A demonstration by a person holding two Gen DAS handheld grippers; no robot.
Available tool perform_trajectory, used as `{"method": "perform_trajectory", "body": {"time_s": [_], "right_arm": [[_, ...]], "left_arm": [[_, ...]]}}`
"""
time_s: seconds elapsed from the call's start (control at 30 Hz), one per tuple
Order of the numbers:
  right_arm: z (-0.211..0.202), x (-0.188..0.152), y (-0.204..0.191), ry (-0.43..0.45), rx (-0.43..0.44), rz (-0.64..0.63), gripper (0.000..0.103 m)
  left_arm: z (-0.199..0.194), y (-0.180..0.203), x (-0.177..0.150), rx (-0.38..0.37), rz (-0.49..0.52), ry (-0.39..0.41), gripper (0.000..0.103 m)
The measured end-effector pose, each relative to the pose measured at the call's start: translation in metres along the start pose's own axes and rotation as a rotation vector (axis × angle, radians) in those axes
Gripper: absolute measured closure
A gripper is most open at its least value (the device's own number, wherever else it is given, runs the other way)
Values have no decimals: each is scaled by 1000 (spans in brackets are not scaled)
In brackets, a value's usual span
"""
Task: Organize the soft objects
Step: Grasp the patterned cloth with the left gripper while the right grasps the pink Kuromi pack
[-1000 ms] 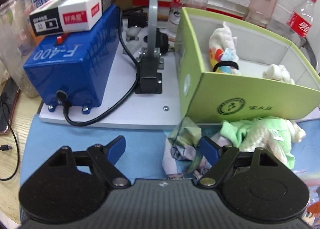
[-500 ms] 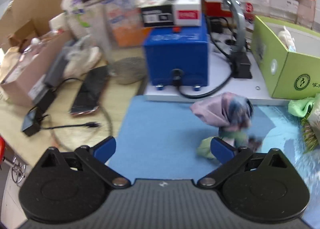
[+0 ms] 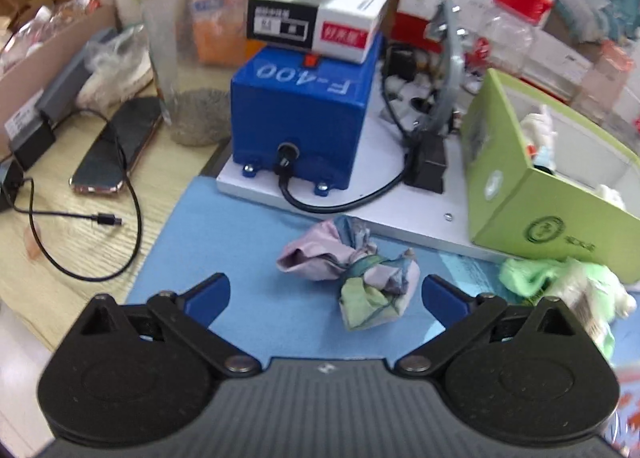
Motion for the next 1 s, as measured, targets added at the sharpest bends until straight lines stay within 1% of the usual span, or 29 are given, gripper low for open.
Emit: {"method": "perform_trajectory", "body": {"time_s": [0.1,0.2,0.27,0.3,0.4,0.53,0.63,0.67,0.73,0.77,0.8,0.87,0.93,0.97,1.0], "right_arm": [[14,-11,-11,-48,9,-33,38],[28,-16,-18,-76,23,-54,38],[37,-18,-20,-83,27,-59,38],[41,-18,-21,-89,25,-60,38],[54,-23,-26,-114,23,-75,37],[63,-23,-37,-108,-7,-162,35],[67,-26,-40,-95,-46,-233,35],[68,-28,-42,-92,-57,-266,35],[67,-36,-47,-77,-102,-376,35],[64,-38,-46,-61,-110,-365,34],[62,-38,-42,-48,-114,-330,33],[62,-38,-41,-53,-120,-341,33],[62,-36,-39,-61,-113,-333,34],[62,-35,-37,-55,-109,-331,37],[60,-34,-34,-51,-108,-323,44]], "left_arm": [[17,2,2,-9,-42,-36,2],[33,2,4,6,-73,-59,3],[43,3,1,-1,-81,-77,3],[46,4,-1,-14,-85,-81,3],[47,6,-2,-2,-71,-51,3],[49,8,-2,0,-56,-37,2],[49,8,-3,-9,-38,-28,2],[48,7,-3,-13,-34,-25,3],[47,7,-4,-23,-33,-20,4],[46,6,-4,-26,-34,-18,5],[45,5,-4,-29,-34,-15,7],[41,6,-3,-47,-33,-8,18],[35,9,-4,-103,-41,-20,44],[33,10,-5,-118,-44,-30,45],[31,9,-6,-119,-41,-29,46]]}}
Point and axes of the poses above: each gripper's, at about its wrist camera, not at the fingertips, and z roughly the way its jaws point, y to its right, x to its top, the point moved 8 cm from there along z, roughly the way its jaws point, and after that the axes turned 4 degrees about -z, right-handed, at the moved point
